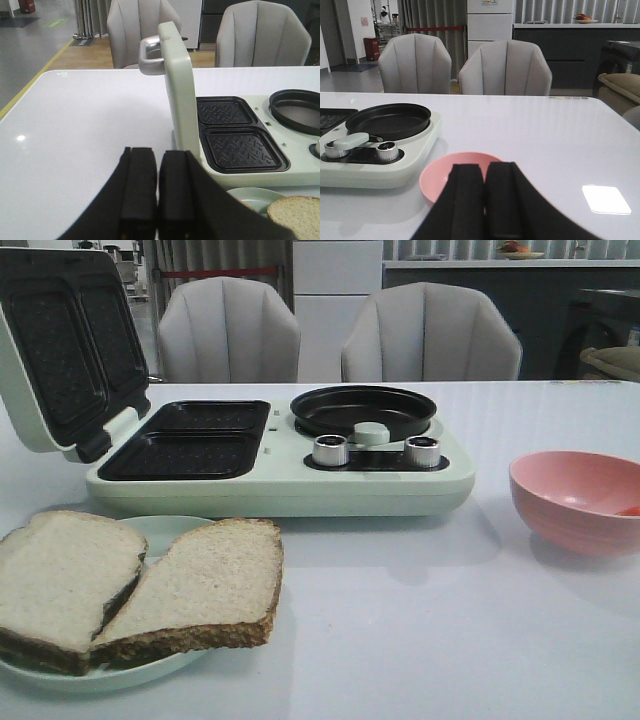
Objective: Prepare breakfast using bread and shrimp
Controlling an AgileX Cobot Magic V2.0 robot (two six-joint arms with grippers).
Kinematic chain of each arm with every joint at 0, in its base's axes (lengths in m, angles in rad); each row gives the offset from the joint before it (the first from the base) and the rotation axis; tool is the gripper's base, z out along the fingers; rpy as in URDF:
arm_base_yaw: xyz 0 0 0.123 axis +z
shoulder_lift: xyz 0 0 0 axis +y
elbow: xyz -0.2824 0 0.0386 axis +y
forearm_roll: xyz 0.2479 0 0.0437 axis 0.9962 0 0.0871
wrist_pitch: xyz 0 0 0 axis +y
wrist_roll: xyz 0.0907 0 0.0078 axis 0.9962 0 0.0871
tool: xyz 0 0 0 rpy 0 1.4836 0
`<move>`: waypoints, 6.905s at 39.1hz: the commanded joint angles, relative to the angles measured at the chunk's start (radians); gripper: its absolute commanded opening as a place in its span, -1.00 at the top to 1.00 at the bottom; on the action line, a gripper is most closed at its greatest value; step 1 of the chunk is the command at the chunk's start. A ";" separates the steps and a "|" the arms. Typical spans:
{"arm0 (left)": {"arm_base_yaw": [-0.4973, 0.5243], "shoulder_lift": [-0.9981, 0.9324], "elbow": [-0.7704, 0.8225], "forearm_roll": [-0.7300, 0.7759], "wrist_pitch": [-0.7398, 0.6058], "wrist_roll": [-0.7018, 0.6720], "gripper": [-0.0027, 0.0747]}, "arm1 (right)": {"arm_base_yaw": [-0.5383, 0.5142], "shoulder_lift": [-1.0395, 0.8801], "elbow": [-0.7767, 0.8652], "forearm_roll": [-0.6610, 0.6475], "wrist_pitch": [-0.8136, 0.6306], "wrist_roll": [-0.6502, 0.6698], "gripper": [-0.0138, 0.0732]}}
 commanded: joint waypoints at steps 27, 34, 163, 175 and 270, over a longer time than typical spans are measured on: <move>-0.088 0.015 -0.038 0.298 0.037 0.058 -0.63 | -0.007 -0.021 -0.017 -0.002 -0.088 -0.003 0.35; -0.167 0.068 -0.034 0.546 0.146 0.063 -0.63 | -0.007 -0.021 -0.017 -0.002 -0.088 -0.003 0.35; -0.604 0.906 -0.432 1.378 0.216 -0.056 0.58 | -0.007 -0.021 -0.017 -0.002 -0.088 -0.003 0.35; -0.503 1.144 -0.709 1.411 0.144 -0.085 0.58 | -0.007 -0.021 -0.017 -0.002 -0.088 -0.003 0.35; -0.391 1.431 -1.029 0.723 0.253 -0.078 -0.67 | -0.007 -0.021 -0.017 -0.002 -0.088 -0.003 0.35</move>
